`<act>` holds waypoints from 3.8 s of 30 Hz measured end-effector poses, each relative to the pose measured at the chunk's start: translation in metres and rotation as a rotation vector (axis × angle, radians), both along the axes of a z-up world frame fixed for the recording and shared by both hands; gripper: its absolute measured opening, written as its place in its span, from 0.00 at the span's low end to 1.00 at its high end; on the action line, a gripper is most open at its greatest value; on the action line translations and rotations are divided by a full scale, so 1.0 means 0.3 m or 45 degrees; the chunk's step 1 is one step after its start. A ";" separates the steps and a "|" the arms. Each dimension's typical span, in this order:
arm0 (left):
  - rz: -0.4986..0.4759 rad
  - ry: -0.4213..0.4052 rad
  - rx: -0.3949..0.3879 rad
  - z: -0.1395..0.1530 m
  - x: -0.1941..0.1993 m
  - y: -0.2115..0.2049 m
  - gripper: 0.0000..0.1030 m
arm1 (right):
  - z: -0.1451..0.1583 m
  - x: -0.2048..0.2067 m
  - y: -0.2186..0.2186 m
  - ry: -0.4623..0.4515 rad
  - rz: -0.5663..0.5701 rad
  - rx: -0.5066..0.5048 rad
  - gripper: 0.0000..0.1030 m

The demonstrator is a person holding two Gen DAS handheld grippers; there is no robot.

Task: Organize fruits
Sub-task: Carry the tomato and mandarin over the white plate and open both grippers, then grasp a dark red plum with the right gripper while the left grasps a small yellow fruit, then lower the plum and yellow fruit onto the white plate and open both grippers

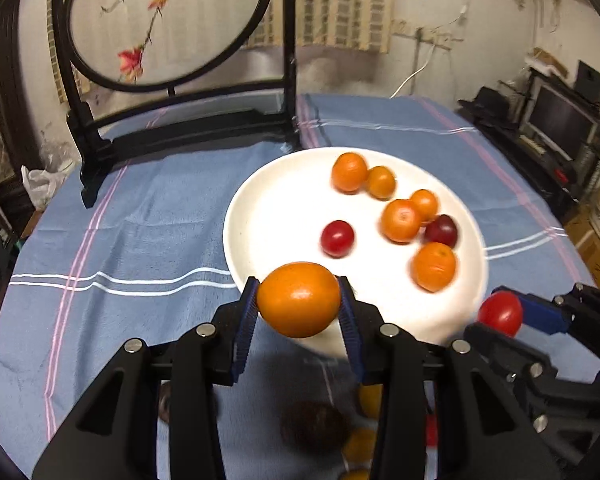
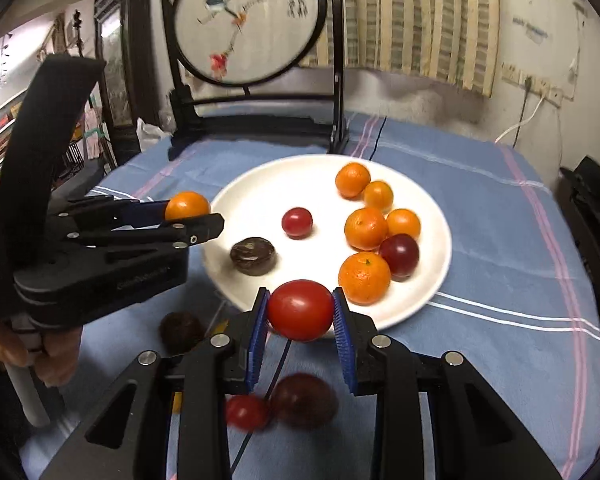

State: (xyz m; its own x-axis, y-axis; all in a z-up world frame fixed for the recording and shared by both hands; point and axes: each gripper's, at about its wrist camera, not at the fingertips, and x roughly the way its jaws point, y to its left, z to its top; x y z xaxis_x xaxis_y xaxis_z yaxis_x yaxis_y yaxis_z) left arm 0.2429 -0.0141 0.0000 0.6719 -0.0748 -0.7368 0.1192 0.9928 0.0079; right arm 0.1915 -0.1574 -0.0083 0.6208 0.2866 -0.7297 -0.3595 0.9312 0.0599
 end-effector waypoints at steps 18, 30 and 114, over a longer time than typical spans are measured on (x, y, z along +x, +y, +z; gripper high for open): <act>0.113 0.033 -0.049 -0.005 0.051 0.003 0.68 | -0.060 0.092 -0.021 0.081 -0.030 0.109 0.45; 0.032 0.023 -0.069 0.019 -0.170 0.006 0.79 | -0.016 -0.068 -0.116 0.047 -0.056 0.106 0.57; 0.059 0.093 -0.051 -0.046 0.138 0.004 0.54 | -0.080 0.127 0.020 0.075 -0.092 0.066 0.49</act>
